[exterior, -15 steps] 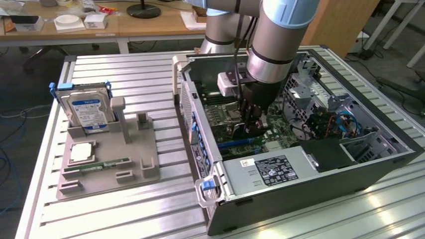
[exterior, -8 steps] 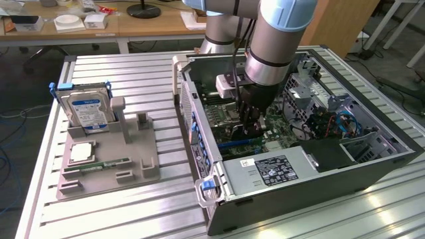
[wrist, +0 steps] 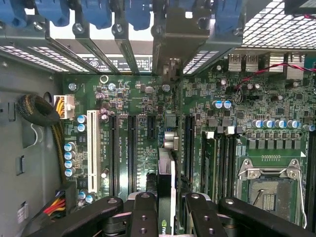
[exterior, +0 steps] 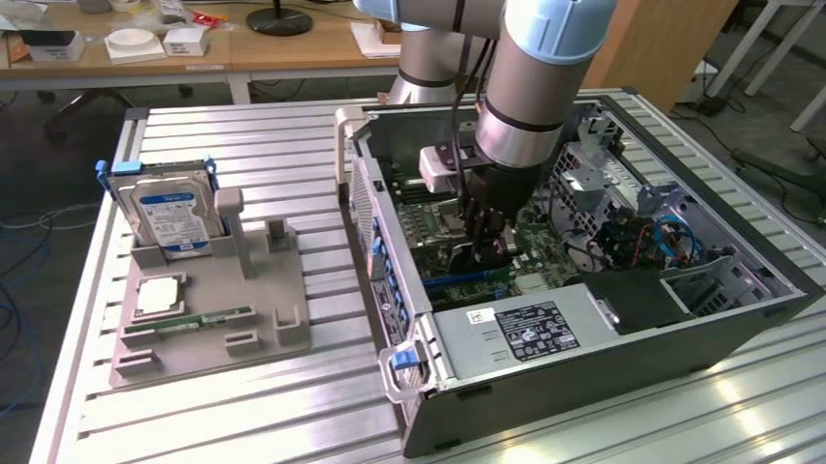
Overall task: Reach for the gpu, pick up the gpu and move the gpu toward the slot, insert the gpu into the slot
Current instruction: 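Insert the gpu into the slot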
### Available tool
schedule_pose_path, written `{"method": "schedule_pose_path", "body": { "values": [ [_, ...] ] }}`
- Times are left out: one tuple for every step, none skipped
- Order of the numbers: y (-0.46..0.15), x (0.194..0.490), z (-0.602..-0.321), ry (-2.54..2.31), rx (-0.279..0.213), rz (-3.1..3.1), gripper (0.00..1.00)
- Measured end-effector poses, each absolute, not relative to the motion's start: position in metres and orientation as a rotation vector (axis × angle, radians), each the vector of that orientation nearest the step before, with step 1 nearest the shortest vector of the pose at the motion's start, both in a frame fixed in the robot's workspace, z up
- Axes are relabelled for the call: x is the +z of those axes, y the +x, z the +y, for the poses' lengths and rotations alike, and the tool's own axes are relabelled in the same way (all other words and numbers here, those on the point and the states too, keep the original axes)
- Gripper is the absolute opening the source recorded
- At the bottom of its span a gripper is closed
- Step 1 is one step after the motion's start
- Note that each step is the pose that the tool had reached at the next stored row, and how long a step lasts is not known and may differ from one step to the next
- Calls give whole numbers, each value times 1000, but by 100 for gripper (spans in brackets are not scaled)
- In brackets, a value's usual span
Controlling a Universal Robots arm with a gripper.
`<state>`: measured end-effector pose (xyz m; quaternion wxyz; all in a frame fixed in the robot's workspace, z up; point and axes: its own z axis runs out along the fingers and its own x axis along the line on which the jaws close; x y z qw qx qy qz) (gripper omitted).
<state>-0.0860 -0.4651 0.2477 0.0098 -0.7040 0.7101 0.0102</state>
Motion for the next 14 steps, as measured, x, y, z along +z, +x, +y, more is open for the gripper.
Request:
{"method": "schedule_pose_path", "body": {
  "values": [
    [-86,248,-465,-2198,32,2217,27],
    [-86,248,-465,-2198,32,2217,27],
    [-86,248,-465,-2197,32,2217,27],
    [-86,248,-466,-2198,32,2217,27],
    [-86,248,-466,-2198,32,2217,27],
    [-86,248,-467,-2198,32,2217,27],
    [-86,248,-467,-2198,32,2217,27],
    [-86,248,-467,-2198,32,2217,27],
    [-86,248,-467,-2198,32,2217,27],
    [-86,248,-467,-2198,32,2217,27],
    [-86,248,-467,-2198,32,2217,27],
    [-86,248,-467,-2198,32,2217,27],
    [-86,248,-467,-2198,32,2217,27],
    [-86,248,-467,-2198,32,2217,27]
  ]
}}
